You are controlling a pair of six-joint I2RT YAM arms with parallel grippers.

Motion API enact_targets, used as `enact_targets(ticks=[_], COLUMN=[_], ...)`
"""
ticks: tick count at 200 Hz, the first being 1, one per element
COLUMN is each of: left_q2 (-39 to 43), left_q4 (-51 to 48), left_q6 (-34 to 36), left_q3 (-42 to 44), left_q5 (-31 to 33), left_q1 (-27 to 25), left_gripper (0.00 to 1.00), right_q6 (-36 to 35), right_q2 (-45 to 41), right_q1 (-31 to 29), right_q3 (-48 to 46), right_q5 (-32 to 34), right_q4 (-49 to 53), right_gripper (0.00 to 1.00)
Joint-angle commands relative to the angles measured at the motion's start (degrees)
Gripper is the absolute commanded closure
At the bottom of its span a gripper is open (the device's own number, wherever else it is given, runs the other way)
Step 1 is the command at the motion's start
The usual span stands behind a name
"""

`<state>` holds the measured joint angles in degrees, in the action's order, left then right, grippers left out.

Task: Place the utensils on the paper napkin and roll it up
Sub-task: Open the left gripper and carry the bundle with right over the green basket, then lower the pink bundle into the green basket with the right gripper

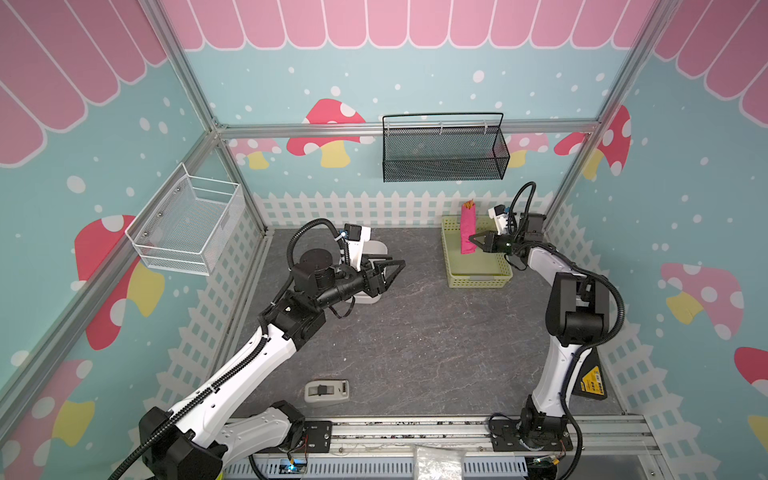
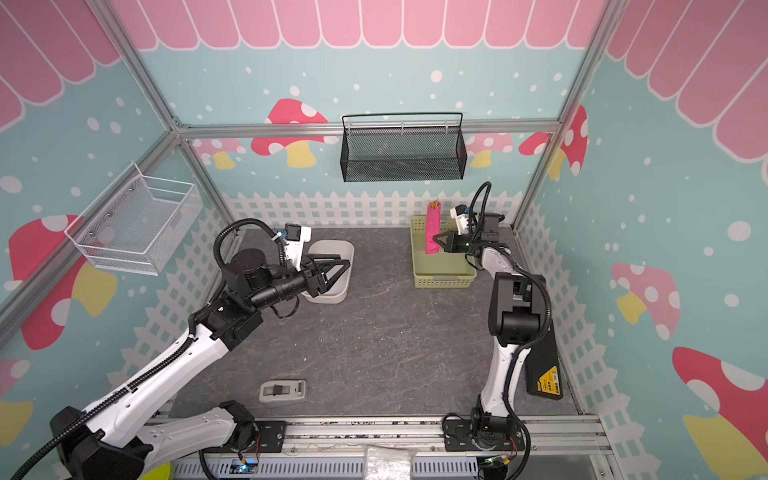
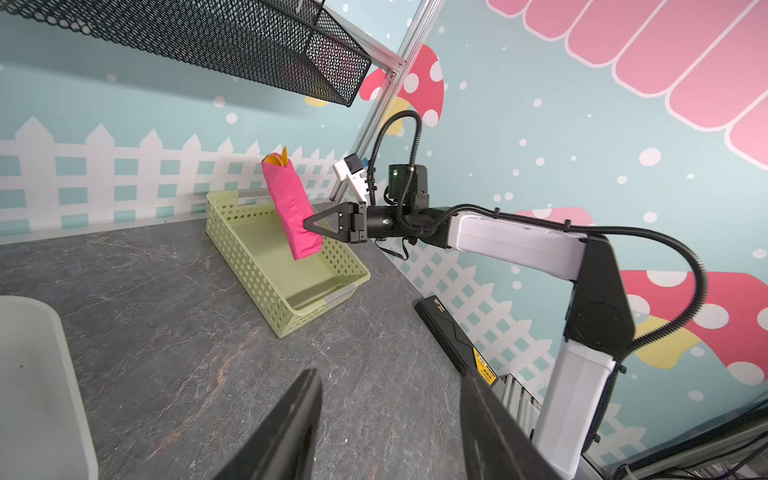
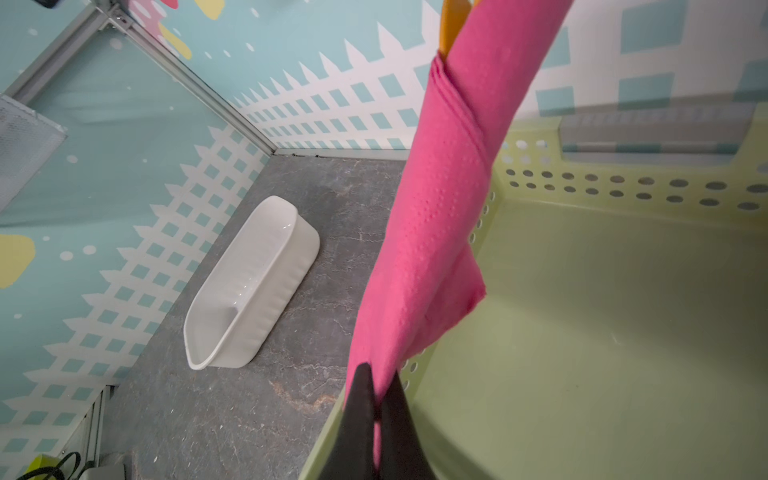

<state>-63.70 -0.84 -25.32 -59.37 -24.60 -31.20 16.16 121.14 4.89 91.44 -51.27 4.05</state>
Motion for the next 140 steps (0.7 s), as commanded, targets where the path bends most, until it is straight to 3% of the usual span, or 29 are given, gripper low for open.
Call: enact_targets(ticks=[1,57,140], left_q2=[1.3,1.6,1.0], left_q4=[-1.2,-0.6,-0.5], left_q6=[-0.2,-1.3,-1.7], left_q3=[0.7,2.1,1.8], left_q5=[1.0,2.0,1.8], left_q1=[0.2,0.2,0.1], left_gripper=[0.45,0.45,0.45], right_q6=[0.1,-2.4,-5.4], right_q2=[3.4,12.8,18.1], right_q1=[-0.3,-1.1,-3.3], right_q3=[4.6,12.0,16.0], right_q5=[0.4,0.9,0.2], right_q4=[5.7,14.4,19.7], right_gripper=[1.0,1.0,1.0])
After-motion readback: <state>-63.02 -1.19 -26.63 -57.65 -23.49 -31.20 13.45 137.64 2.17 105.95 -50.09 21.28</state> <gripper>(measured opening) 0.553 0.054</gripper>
